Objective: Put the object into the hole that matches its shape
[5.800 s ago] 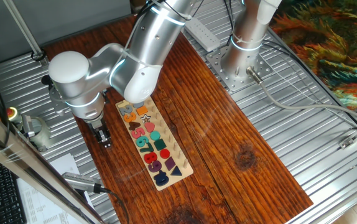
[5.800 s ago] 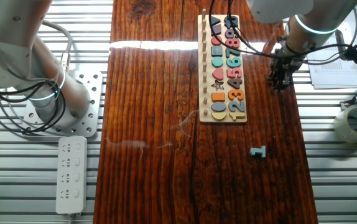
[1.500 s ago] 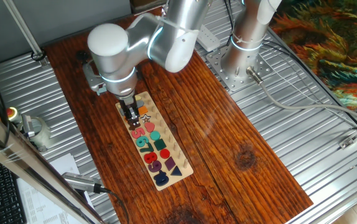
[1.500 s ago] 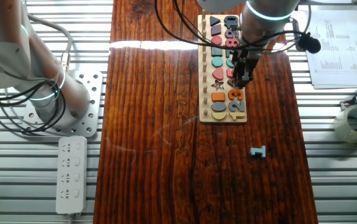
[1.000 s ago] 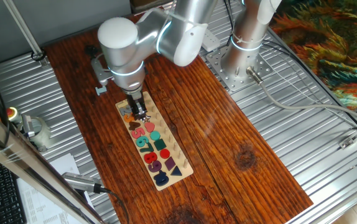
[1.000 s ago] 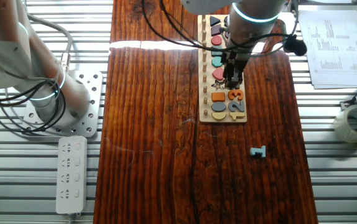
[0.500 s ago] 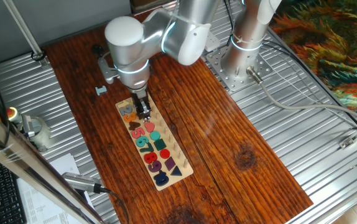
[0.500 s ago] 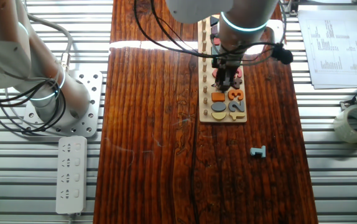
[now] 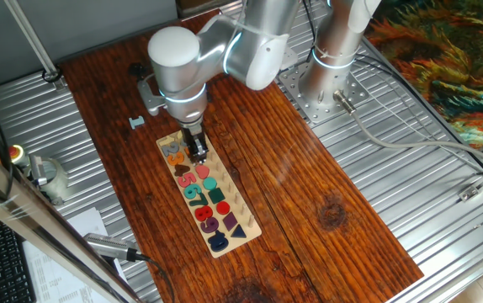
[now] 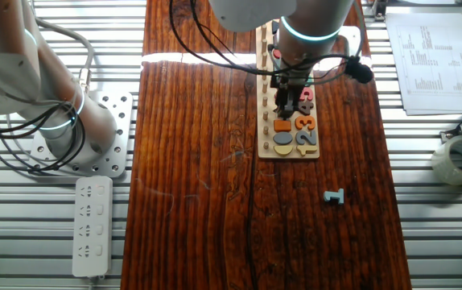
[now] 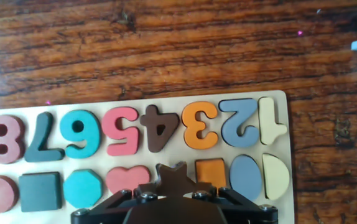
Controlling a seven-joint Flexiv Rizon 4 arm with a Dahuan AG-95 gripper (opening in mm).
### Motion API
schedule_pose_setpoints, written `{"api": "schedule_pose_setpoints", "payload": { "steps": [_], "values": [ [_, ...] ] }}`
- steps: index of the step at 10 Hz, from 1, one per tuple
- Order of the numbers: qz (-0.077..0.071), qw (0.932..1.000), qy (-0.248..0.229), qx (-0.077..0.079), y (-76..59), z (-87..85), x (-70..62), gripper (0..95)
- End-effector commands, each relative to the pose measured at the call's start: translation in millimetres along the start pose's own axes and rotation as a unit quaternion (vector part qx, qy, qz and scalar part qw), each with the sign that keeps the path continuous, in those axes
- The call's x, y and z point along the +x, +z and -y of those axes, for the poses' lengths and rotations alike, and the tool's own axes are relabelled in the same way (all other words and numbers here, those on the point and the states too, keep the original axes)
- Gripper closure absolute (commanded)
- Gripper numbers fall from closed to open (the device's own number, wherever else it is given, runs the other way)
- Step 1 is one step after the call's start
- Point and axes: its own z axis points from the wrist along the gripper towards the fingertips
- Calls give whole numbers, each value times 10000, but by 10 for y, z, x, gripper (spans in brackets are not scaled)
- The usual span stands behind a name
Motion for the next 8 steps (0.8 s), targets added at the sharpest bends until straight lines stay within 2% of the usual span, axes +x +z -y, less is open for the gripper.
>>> {"api": "schedule_pose_setpoints", "payload": {
  "steps": [1,8],
  "values": [
    [-9,10000,-2,22,12,1,9,950],
    [5,10000,-65,54,69,-47,41,950]
  ]
}}
